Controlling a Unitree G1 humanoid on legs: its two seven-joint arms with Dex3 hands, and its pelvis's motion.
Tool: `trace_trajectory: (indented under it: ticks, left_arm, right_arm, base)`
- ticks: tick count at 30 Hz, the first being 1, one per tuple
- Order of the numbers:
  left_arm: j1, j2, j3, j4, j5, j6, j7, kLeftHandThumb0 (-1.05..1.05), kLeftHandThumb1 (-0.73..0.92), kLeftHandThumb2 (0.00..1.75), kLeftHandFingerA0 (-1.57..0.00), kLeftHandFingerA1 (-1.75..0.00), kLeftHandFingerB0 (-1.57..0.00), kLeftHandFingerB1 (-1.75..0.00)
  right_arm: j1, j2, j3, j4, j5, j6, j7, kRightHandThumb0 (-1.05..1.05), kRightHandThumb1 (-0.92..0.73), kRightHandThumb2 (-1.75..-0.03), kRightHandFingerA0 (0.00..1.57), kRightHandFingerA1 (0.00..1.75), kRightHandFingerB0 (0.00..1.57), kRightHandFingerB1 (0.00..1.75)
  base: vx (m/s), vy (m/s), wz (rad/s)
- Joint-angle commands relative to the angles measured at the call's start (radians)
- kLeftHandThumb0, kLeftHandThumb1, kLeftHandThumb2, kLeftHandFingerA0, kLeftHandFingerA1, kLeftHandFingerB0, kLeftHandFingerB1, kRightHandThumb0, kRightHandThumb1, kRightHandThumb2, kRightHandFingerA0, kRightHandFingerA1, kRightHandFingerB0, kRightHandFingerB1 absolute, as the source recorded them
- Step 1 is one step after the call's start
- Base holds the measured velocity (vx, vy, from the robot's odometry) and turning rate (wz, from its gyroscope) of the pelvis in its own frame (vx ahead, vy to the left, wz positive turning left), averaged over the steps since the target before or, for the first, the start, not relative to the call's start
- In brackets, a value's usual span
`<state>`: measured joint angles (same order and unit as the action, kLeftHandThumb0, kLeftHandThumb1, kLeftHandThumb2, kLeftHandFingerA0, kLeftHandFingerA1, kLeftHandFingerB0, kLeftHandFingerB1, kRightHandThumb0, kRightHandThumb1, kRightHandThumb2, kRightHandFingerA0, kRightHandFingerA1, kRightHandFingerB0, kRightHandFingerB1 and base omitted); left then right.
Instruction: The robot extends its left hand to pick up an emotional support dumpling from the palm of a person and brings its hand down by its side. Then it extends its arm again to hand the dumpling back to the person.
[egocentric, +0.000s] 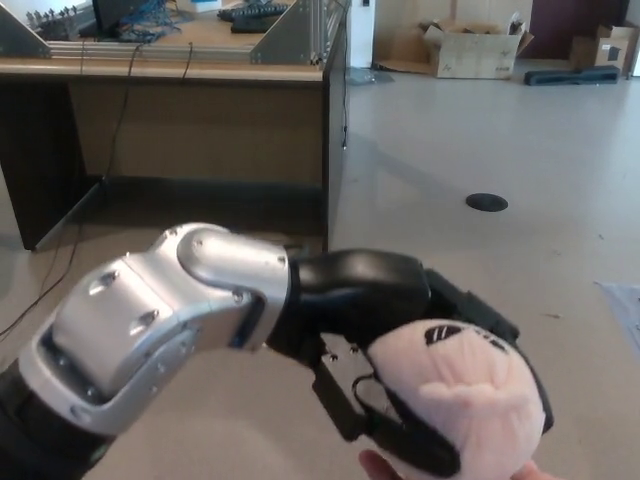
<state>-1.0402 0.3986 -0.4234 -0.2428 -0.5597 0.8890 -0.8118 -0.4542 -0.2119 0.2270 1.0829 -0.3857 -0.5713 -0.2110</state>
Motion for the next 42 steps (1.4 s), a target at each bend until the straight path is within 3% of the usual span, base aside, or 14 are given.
trace_trajectory:
  ticks: [1,5,6,11,12,15,16,22,25,33,36,37,39,42]
  left_arm:
    - [0.074,0.007,-0.013,-0.035,0.04,-0.011,0.001,-0.19,0.73,0.66,-1.03,-0.94,-0.91,-0.6]
    - [0.082,-0.005,-0.015,-0.059,0.054,0.013,0.021,-0.19,0.71,0.69,-1.04,-0.97,-0.92,-0.64]
    - [0.071,-0.035,0.01,-0.028,0.0,0.074,0.012,-0.1,0.72,0.85,-0.95,-1.14,-0.82,-0.78]
    - [0.063,-0.061,0.02,-0.017,-0.006,0.1,0.002,-0.1,0.69,0.91,-0.97,-1.16,-0.82,-0.8]
    - [0.049,-0.09,-0.021,-0.019,0.022,0.085,0.015,-0.13,0.48,1.28,-1.15,-1.24,-0.89,-0.99]
    - [0.043,-0.104,-0.038,-0.019,0.036,0.081,0.019,-0.13,0.48,1.28,-1.15,-1.24,-0.89,-0.99]
    - [0.044,-0.115,-0.04,-0.024,0.039,0.083,0.029,-0.06,0.37,1.47,-1.19,-1.29,-0.93,-1.05]
    - [0.04,-0.14,-0.04,-0.027,0.055,0.09,0.042,-0.04,0.35,1.49,-1.2,-1.27,-0.95,-1.05]
    - [0.045,-0.14,-0.039,-0.014,0.076,0.037,0.028,0.01,0.32,1.45,-1.23,-1.2,-0.97,-1.01]
    - [0.025,-0.091,-0.012,-0.017,0.097,-0.019,-0.03,0.04,0.5,1.11,-1.13,-1.08,-0.89,-0.91]
    - [0.016,-0.075,0.012,-0.004,0.097,-0.049,-0.053,0.15,0.62,0.75,-1.11,-0.92,-0.88,-0.74]
    - [0.012,-0.067,0.026,0.003,0.1,-0.075,-0.067,0.15,0.62,0.75,-1.11,-0.92,-0.88,-0.74]
    - [-0.019,-0.057,0.052,0.019,0.071,-0.022,-0.078,0.21,0.73,0.6,-1.04,-0.87,-0.85,-0.69]
    - [-0.074,-0.027,0.075,0.016,0.062,0.031,-0.081,0.25,0.7,0.59,-1.02,-0.79,-0.85,-0.64]
  right_arm:
    - [-0.023,-0.023,-0.012,-0.005,0.008,-0.003,0.01,-0.47,-0.66,-0.6,0.75,0.54,0.62,0.42]
    - [-0.024,-0.026,-0.011,-0.011,0.003,0.005,0.011,-0.47,-0.66,-0.6,0.75,0.54,0.62,0.42]
    - [-0.032,-0.022,-0.01,-0.009,0.003,0.008,0.011,-0.47,-0.66,-0.6,0.75,0.54,0.62,0.42]
    - [-0.038,-0.02,-0.01,-0.008,0.004,0.01,0.01,-0.47,-0.66,-0.6,0.75,0.54,0.62,0.42]
    - [-0.036,-0.019,-0.009,-0.011,0.002,0.01,0.009,-0.47,-0.66,-0.6,0.75,0.54,0.62,0.42]
    - [-0.035,-0.019,-0.008,-0.012,0.001,0.011,0.009,-0.47,-0.66,-0.6,0.75,0.54,0.62,0.42]
    - [-0.034,-0.021,-0.007,-0.015,0.0,0.011,0.01,-0.47,-0.66,-0.6,0.75,0.54,0.62,0.42]
    - [-0.033,-0.024,-0.006,-0.019,-0.002,0.013,0.012,-0.47,-0.66,-0.6,0.75,0.54,0.62,0.42]
    - [-0.037,-0.023,-0.006,-0.017,-0.002,0.015,0.013,-0.47,-0.66,-0.6,0.75,0.54,0.62,0.42]
    - [-0.042,-0.022,-0.006,-0.017,-0.001,0.015,0.014,-0.47,-0.66,-0.6,0.75,0.54,0.62,0.42]
    - [-0.045,-0.023,-0.007,-0.017,-0.001,0.016,0.015,-0.47,-0.66,-0.6,0.75,0.54,0.62,0.42]
    - [-0.046,-0.023,-0.007,-0.016,0.0,0.016,0.015,-0.47,-0.66,-0.6,0.75,0.54,0.62,0.42]
    - [-0.047,-0.025,-0.008,-0.016,0.001,0.016,0.015,-0.47,-0.66,-0.6,0.75,0.54,0.62,0.42]
    - [-0.048,-0.024,-0.008,-0.015,0.001,0.016,0.015,-0.47,-0.66,-0.6,0.75,0.54,0.62,0.42]
  base:
    - [0.0,0.0,0.0]
    - [0.0,0.0,0.0]
    - [0.0,0.0,0.0]
    - [0.0,0.0,0.0]
    - [0.0,0.0,0.0]
    - [0.0,0.0,0.0]
    - [0.0,0.0,0.0]
    - [0.0,0.0,0.0]
    - [0.0,0.0,0.0]
    - [0.0,0.0,0.0]
    - [0.0,0.0,0.0]
    - [0.0,0.0,0.0]
    - [0.0,0.0,0.0]
    - [0.0,0.0,0.0]
